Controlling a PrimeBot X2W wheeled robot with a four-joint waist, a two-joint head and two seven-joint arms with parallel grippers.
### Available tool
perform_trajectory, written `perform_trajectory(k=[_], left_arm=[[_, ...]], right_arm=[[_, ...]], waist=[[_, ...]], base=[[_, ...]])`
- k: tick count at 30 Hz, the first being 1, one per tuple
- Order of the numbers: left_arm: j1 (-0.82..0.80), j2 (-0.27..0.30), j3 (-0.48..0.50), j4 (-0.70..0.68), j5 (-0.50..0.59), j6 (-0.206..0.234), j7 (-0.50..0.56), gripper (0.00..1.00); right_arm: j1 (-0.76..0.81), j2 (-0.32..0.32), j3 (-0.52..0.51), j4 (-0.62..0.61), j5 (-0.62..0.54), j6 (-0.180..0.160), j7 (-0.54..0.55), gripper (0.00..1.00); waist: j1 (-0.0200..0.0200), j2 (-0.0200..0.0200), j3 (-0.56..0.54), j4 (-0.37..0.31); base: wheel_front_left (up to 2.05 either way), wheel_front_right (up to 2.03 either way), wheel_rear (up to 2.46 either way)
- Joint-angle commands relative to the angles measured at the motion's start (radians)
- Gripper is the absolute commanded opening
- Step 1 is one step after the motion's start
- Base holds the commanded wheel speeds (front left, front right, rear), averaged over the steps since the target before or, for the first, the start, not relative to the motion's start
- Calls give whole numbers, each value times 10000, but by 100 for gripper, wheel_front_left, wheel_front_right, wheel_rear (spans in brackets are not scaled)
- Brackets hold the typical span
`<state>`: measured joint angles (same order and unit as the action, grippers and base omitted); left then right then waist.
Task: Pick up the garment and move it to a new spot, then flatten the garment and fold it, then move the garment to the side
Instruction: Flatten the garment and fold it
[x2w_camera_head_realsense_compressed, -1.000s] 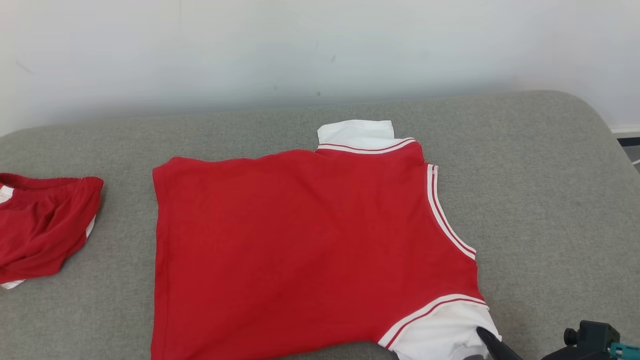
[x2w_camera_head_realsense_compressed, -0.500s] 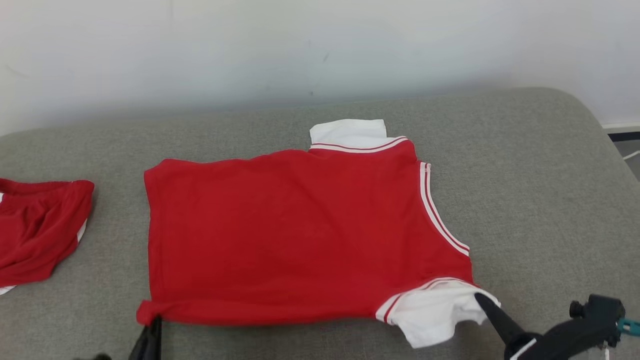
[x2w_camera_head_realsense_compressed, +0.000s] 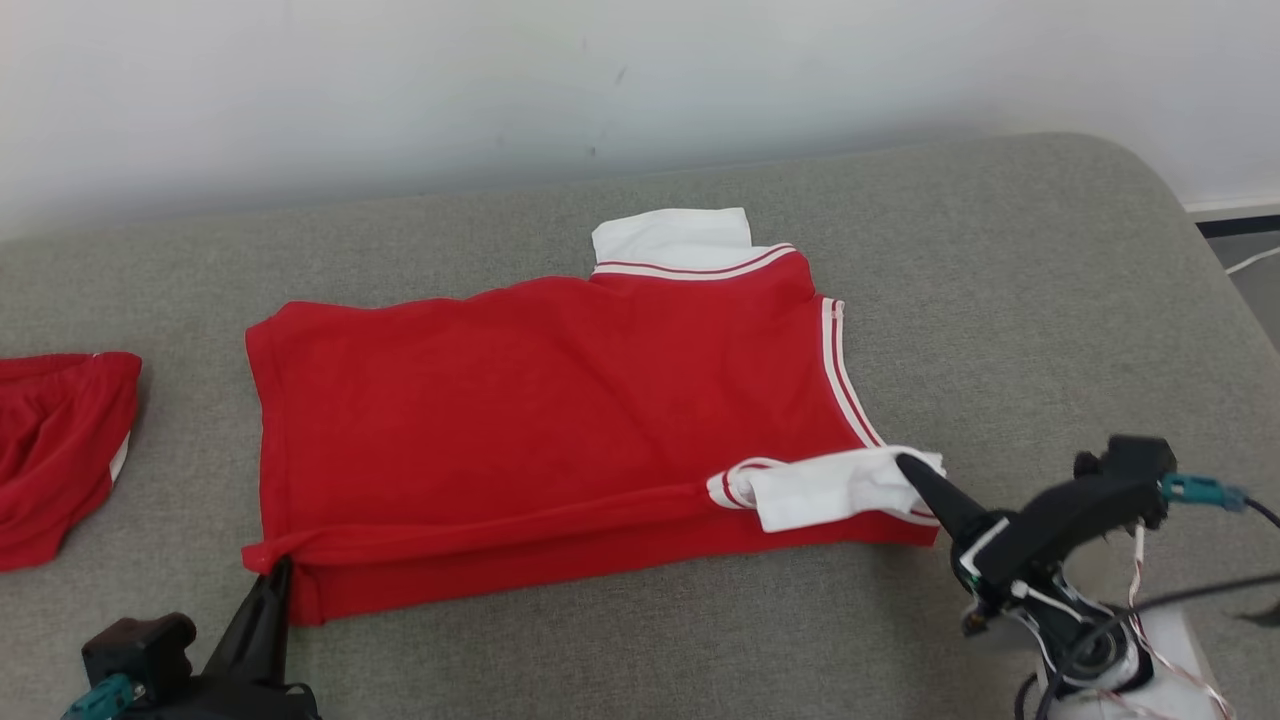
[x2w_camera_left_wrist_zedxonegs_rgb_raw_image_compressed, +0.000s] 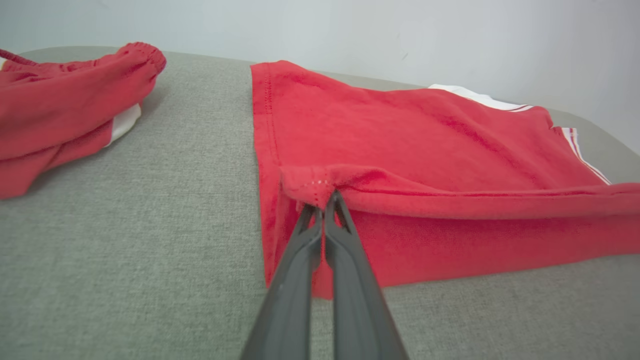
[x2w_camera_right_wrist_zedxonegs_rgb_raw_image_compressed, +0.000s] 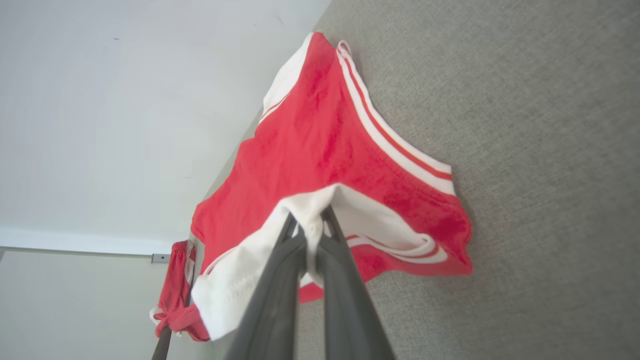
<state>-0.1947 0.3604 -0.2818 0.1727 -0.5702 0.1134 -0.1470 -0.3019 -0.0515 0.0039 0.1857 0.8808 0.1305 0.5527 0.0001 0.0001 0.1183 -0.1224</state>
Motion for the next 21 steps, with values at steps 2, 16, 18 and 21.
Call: perform_trajectory(k=[2, 16, 18, 21], left_arm=[[-250, 45, -41, 311, -38, -133, -44, 0], [-1738, -73, -438, 1841, 173, -593, -50, 0], [-1923, -77, -445, 2071, 165, -664, -102, 0], [-2144, -90, -476, 2381, 162, -754, -176, 0]], right_arm=[[-496, 9, 54, 489, -20, 3, -43, 0], [-3314, 15, 494, 3885, -492, 4, -698, 0], [-3605, 15, 651, 4227, -658, 4, -888, 0], [-4008, 9, 841, 4765, -698, 4, -1141, 0]], waist=[[-1, -1, 68, 22], [-1, -1, 591, 270], [-1, -1, 640, 247], [-1, -1, 717, 199]], base=[[0, 0, 0], [0, 0, 0], [0, 0, 0], [0, 0, 0]])
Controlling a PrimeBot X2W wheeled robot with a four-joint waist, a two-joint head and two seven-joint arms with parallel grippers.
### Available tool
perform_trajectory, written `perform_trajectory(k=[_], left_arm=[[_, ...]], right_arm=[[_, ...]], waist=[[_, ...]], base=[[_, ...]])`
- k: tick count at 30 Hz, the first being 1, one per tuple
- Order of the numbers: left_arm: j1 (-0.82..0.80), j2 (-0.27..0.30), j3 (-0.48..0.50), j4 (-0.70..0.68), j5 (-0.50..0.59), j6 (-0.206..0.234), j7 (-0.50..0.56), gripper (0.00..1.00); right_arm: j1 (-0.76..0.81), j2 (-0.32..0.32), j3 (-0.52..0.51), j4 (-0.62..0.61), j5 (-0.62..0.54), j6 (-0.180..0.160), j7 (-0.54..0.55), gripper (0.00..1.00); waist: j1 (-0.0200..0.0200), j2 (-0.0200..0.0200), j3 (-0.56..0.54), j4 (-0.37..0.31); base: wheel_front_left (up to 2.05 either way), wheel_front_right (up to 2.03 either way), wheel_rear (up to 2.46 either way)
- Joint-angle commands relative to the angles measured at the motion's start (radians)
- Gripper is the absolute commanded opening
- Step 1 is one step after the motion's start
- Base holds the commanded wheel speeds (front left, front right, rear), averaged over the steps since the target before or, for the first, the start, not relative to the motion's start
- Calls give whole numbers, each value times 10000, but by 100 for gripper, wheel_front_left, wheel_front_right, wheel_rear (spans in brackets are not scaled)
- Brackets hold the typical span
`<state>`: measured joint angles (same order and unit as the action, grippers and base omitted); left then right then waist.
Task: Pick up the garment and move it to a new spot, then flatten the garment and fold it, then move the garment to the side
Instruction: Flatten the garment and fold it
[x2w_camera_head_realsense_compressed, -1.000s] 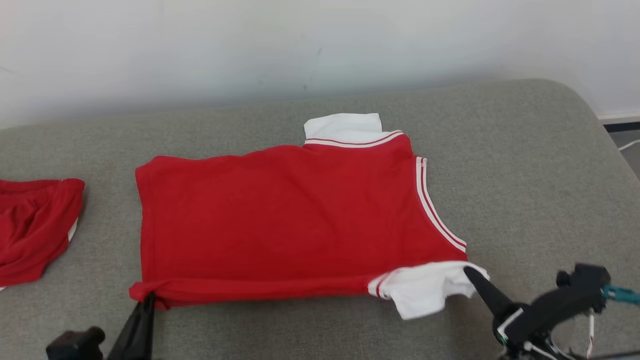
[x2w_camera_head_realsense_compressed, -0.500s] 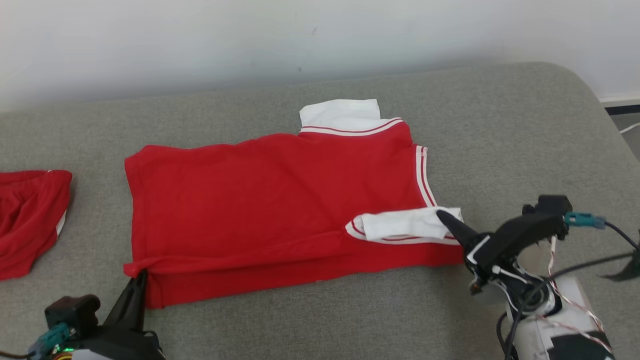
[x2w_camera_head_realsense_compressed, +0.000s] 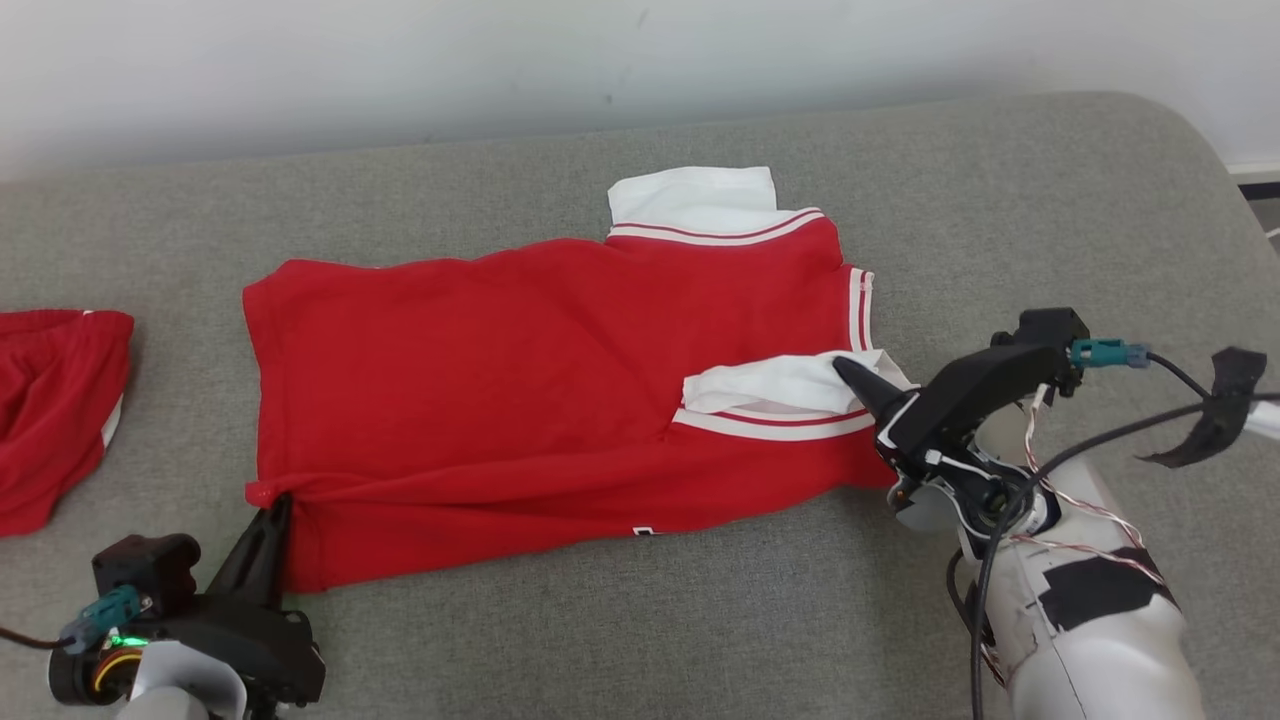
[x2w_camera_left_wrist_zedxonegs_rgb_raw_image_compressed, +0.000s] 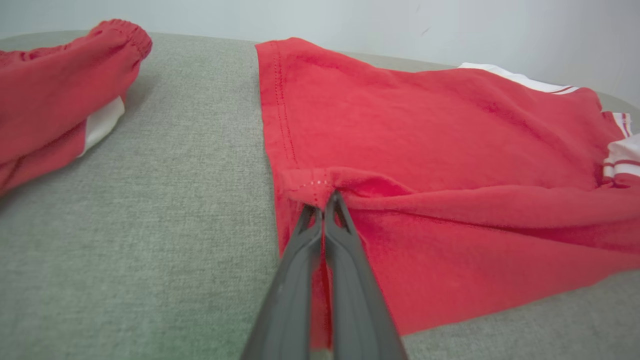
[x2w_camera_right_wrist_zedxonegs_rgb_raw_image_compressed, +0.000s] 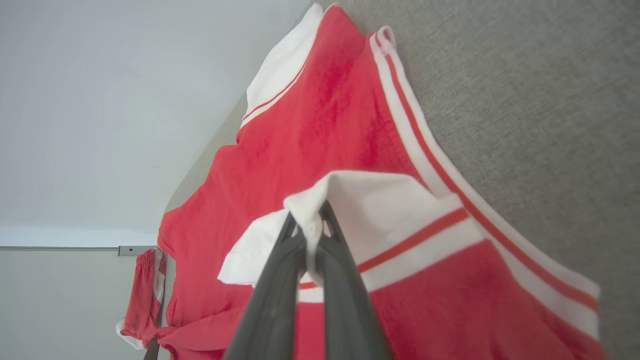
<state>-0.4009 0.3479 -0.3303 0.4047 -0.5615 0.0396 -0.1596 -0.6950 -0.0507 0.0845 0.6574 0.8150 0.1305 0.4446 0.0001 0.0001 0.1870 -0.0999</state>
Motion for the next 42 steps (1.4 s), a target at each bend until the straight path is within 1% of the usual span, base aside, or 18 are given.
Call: perform_trajectory(k=[1, 5, 6, 7, 8, 11, 14, 15, 20, 28, 33, 38, 42], left_arm=[[-144, 26, -6, 173, 69, -43, -66, 0], [-397, -21, -88, 610, 106, -150, -158, 0], [-451, -38, -102, 695, 136, -141, -207, 41], [-504, -51, -127, 783, 159, -136, -243, 74], [-525, -78, -147, 855, 173, -143, -308, 99], [-501, -111, -164, 947, 233, -107, -445, 100], [-274, -139, -109, 941, 210, -24, -620, 100], [-175, -166, -110, 911, 190, -27, -660, 100], [629, -183, 20, 285, 138, 260, -863, 100], [1817, -202, 102, -791, 147, 710, -948, 100], [2315, -274, 73, -1226, 115, 898, -962, 100], [2309, -269, 19, -1239, 112, 941, -922, 100], [2095, -143, -153, -921, 421, 1062, -919, 100]], right_arm=[[-204, 5, 109, 224, -106, 4, -157, 0], [-599, 8, 433, 771, -237, 4, -513, 0], [-669, 6, 509, 862, -279, 4, -597, 42], [-716, 5, 561, 920, -215, 4, -683, 83], [-736, 5, 591, 998, -144, 4, -740, 100], [-728, -30, 728, 988, -119, 4, -893, 100], [-421, -206, 981, 803, 14, 4, -1064, 100], [-307, -298, 1049, 697, 77, 4, -1142, 100], [586, -937, 1533, -347, 259, 4, -1544, 100], [1945, -1878, 2122, -1731, -209, 4, -2025, 100], [2555, -2248, 2206, -2351, -646, 4, -2195, 100], [2890, -2444, 2334, -2785, -1213, 4, -2249, 100], [3005, -2480, 2381, -2878, -1585, 4, -2303, 100]], waist=[[-1, -1, 57, -38], [-1, -1, 126, -47], [-1, -1, 128, -39], [-1, -1, 123, -30], [-1, -1, 107, -21], [-1, -1, 33, 0], [-1, -1, -167, 21], [-1, -1, -241, 39], [-1, -1, -615, 103], [-1, -1, -898, 114], [-1, -1, -918, 115], [-1, -1, -820, 65], [-1, -1, -729, -14]], base=[[0, 0, 0], [0, 0, 0], [0, 0, 0], [0, 0, 0], [0, 0, 0], [0, 0, 0], [0, 0, 0], [0, 0, 0], [0, 0, 0], [0, 0, 0], [0, 0, 0], [0, 0, 0], [0, 0, 0]])
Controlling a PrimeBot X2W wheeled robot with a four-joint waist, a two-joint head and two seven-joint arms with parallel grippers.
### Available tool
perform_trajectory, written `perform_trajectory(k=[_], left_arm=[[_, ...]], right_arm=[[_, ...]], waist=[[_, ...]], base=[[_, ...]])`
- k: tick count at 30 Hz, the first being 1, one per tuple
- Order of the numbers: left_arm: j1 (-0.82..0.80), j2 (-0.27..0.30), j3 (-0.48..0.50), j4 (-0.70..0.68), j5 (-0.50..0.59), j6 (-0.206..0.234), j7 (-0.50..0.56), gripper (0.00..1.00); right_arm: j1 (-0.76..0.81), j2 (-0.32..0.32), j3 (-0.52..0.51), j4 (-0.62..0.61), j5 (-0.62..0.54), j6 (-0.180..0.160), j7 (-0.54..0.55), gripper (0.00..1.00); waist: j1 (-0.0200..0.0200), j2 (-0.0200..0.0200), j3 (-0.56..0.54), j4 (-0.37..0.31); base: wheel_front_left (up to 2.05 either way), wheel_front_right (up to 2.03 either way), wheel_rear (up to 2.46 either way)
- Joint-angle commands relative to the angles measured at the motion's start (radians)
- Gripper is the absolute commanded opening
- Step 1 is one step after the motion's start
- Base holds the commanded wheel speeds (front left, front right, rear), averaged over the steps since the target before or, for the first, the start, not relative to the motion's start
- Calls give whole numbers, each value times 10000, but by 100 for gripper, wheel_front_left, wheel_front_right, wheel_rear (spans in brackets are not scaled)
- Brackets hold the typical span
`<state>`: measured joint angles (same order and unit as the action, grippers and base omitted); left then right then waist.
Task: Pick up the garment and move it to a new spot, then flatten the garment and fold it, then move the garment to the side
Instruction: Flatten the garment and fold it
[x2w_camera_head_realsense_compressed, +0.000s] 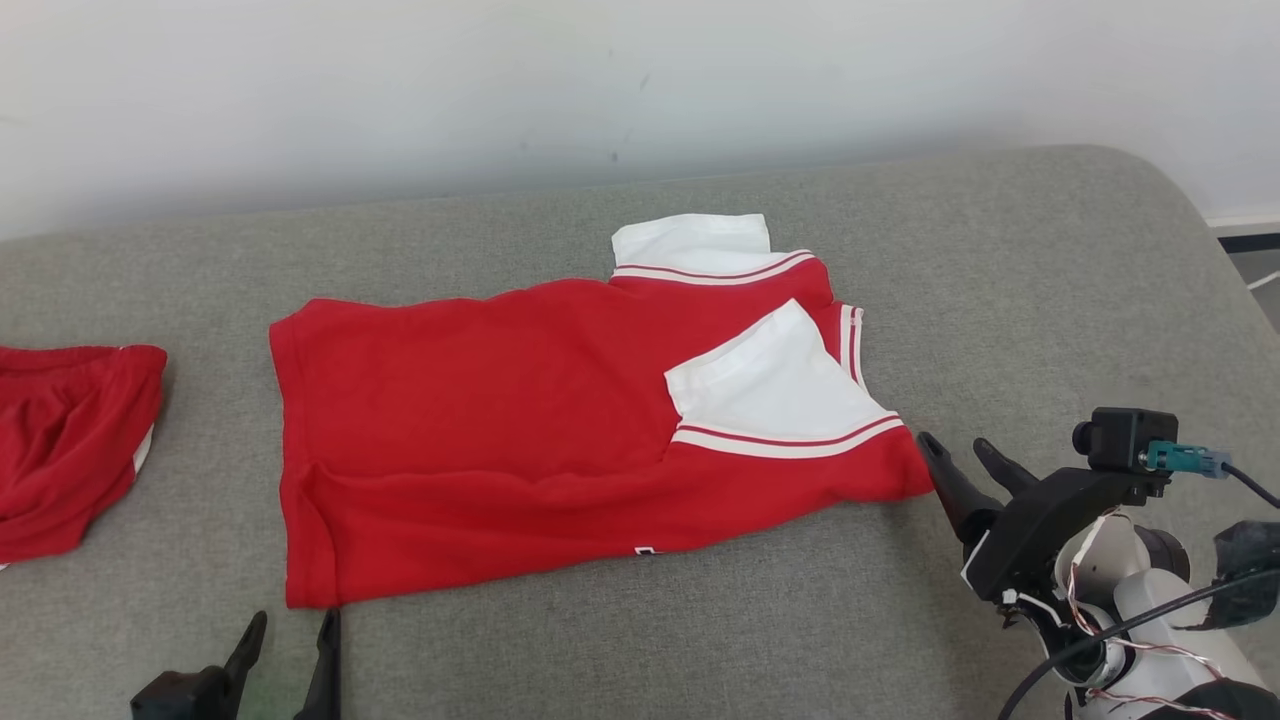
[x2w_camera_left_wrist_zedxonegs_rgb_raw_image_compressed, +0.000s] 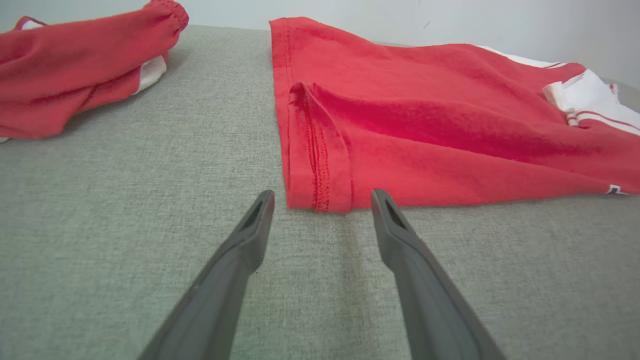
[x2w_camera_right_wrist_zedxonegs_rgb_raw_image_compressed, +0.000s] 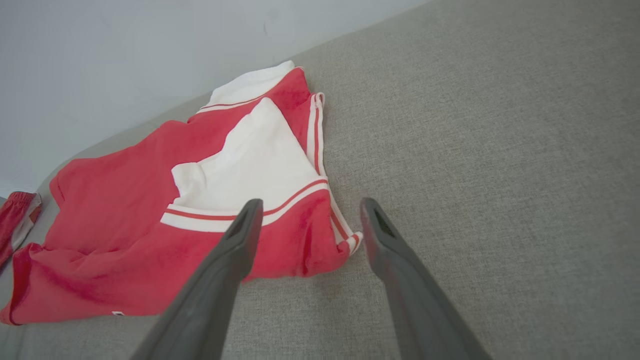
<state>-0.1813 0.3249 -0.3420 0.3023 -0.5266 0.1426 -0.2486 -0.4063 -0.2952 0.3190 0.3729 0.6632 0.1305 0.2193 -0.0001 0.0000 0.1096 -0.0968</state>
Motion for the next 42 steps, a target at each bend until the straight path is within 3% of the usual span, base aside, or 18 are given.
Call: perform_trajectory(k=[1, 20, 21, 22, 23, 24, 25, 26, 28, 36, 42], left_arm=[[-159, 76, -70, 192, 122, 49, -37, 100], [-1348, -291, -172, 1471, 609, -21, -160, 100], [-1415, -320, -160, 1576, 574, -53, -157, 100], [-1468, -340, -150, 1703, 580, -67, -146, 100], [-1500, -366, -129, 1797, 575, -84, -150, 96], [-1535, -374, -111, 1891, 564, -128, -154, 62], [-1566, -379, -69, 1977, 556, -148, -156, 35], [-1595, -375, -45, 2027, 553, -168, -159, 16], [-1592, -371, 46, 1967, 586, -215, -164, 0], [-822, -277, 281, 1316, 658, -261, -169, 0], [124, -231, 369, 606, 468, -183, -170, 0]], right_arm=[[124, -22, 39, -46, -154, 3, -58, 100], [-189, 258, 329, 392, -1120, 4, -262, 100], [-223, 269, 351, 451, -1145, 3, -277, 83], [-258, 284, 381, 510, -1179, 4, -282, 41], [-288, 300, 415, 565, -1190, 4, -302, 0], [-316, 313, 442, 616, -1182, 3, -336, 0], [-333, 320, 481, 670, -1167, 4, -362, 0], [-336, 318, 505, 719, -1142, 4, -370, 0], [-321, 295, 533, 816, -1064, 4, -452, 0], [199, 28, 171, 607, -536, 3, -668, 0], [1325, -342, -192, -324, -152, -2, -438, 0]], waist=[[1, 0, 71, -65], [1, 0, 816, -78], [1, 0, 831, -79], [1, 0, 837, -81], [1, 0, 836, -81], [1, 0, 831, -83], [1, 0, 821, -86], [1, 0, 813, -85], [1, 0, 762, -76], [1, 0, 305, 71], [1, 0, -100, 202]], base=[[0, 0, 0], [0, 0, 0], [0, 0, 0], [0, 0, 0], [0, 0, 0], [0, 0, 0], [0, 0, 0], [0, 0, 0], [0, 0, 0], [0, 0, 0], [0, 0, 0]])
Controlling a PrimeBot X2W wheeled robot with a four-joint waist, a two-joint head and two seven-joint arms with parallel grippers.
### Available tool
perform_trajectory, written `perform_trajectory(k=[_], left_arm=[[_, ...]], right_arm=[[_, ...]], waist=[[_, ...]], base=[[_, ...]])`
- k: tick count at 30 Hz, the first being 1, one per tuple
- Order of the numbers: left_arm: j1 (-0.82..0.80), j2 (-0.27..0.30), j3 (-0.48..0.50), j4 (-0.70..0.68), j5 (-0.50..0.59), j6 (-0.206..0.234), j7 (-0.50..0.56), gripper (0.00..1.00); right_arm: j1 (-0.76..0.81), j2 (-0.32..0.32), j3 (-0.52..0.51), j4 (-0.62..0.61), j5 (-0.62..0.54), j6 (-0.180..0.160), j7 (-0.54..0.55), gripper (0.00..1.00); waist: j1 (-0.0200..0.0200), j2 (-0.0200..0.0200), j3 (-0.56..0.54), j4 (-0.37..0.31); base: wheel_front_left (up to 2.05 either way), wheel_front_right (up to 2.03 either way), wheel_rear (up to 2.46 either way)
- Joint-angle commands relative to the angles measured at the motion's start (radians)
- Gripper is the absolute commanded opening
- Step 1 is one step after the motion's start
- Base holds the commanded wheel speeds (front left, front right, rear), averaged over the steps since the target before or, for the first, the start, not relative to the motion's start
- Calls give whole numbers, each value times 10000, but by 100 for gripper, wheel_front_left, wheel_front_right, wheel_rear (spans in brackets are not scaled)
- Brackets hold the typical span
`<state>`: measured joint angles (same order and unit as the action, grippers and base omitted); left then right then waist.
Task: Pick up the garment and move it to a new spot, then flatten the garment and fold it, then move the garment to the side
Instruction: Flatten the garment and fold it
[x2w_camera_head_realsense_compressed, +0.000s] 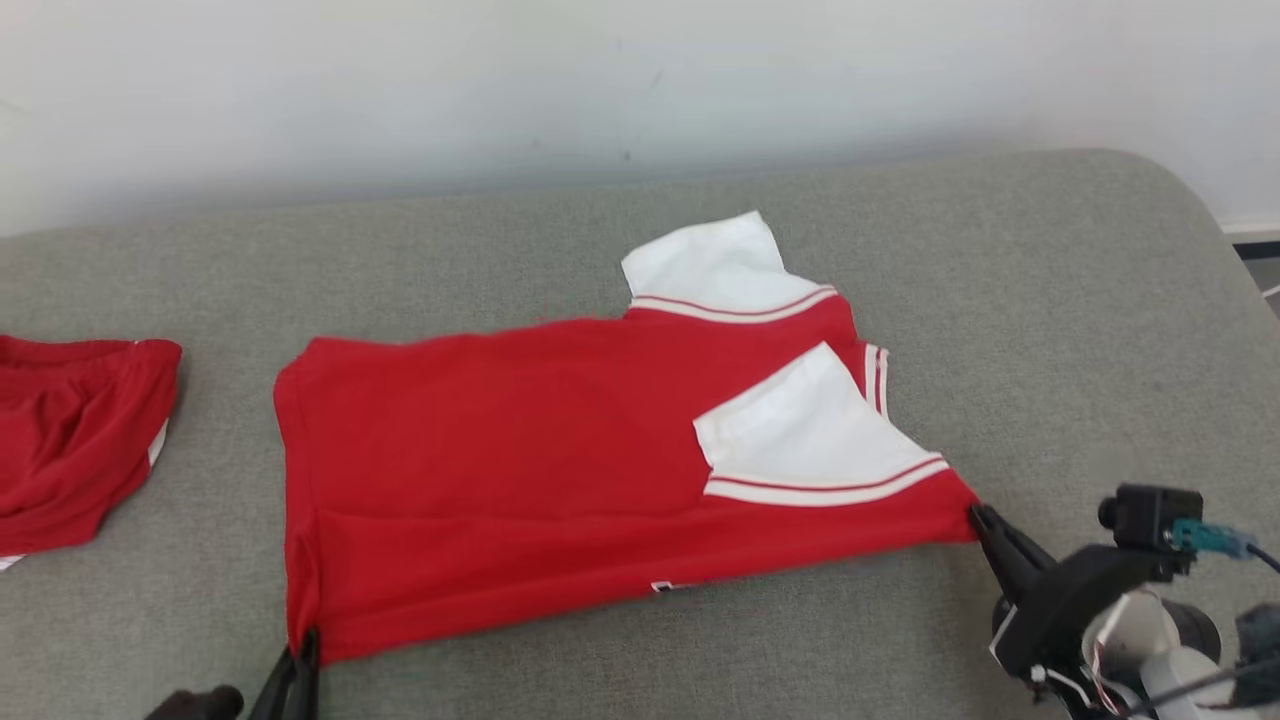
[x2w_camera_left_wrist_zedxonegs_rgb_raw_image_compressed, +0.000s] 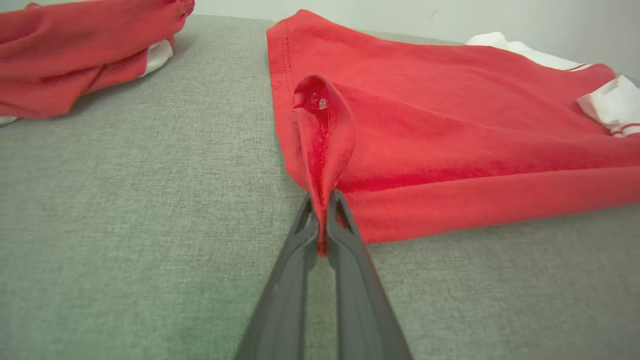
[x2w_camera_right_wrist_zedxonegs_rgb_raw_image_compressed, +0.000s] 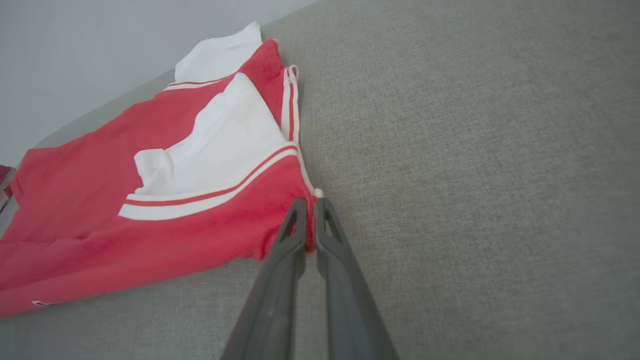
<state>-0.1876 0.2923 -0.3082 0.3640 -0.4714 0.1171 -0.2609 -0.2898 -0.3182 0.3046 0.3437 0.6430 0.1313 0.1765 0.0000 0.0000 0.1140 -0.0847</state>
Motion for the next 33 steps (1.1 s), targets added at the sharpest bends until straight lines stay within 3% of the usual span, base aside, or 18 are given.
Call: perform_trajectory(k=[1, 13, 26, 27, 28, 29, 30, 33], left_arm=[[371, 61, -14, -183, -61, 132, -44, 0], [1625, 105, -100, -1470, -210, 550, 317, 0], [2111, 157, -166, -1690, -318, 769, 440, 0], [2092, 148, -164, -1665, -326, 789, 432, 0], [2076, 130, -139, -1694, -300, 816, 370, 19], [2072, 125, -122, -1722, -261, 845, 341, 44], [2070, 123, -108, -1756, -230, 854, 292, 100], [2131, 98, -51, -1958, -177, 915, 192, 100]], right_arm=[[427, -160, -132, -257, 95, -9, 70, 0], [3415, 28, -1313, -2969, -70, -10, 1404, 0], [4384, 706, -1965, -3863, -611, -10, 2127, 0], [4376, 770, -1993, -3872, -670, -10, 2062, 24], [4357, 823, -2019, -3900, -705, -10, 1966, 96], [4336, 864, -2040, -3902, -744, -10, 1907, 100], [4290, 905, -2035, -3927, -736, -10, 1856, 100], [4140, 986, -2038, -4083, -709, -10, 1623, 100]], waist=[[0, 0, -209, 100], [0, 0, -486, 77], [0, 0, -506, -14], [0, 0, -514, 0], [0, 0, -528, 15], [0, 0, -535, 29], [0, 0, -543, 42], [0, 0, -583, 70]], base=[[0, 0, 0], [0, 0, 0], [0, 0, 0], [0, 0, 0], [0, 0, 0], [0, 0, 0], [0, 0, 0], [0, 0, 0]])
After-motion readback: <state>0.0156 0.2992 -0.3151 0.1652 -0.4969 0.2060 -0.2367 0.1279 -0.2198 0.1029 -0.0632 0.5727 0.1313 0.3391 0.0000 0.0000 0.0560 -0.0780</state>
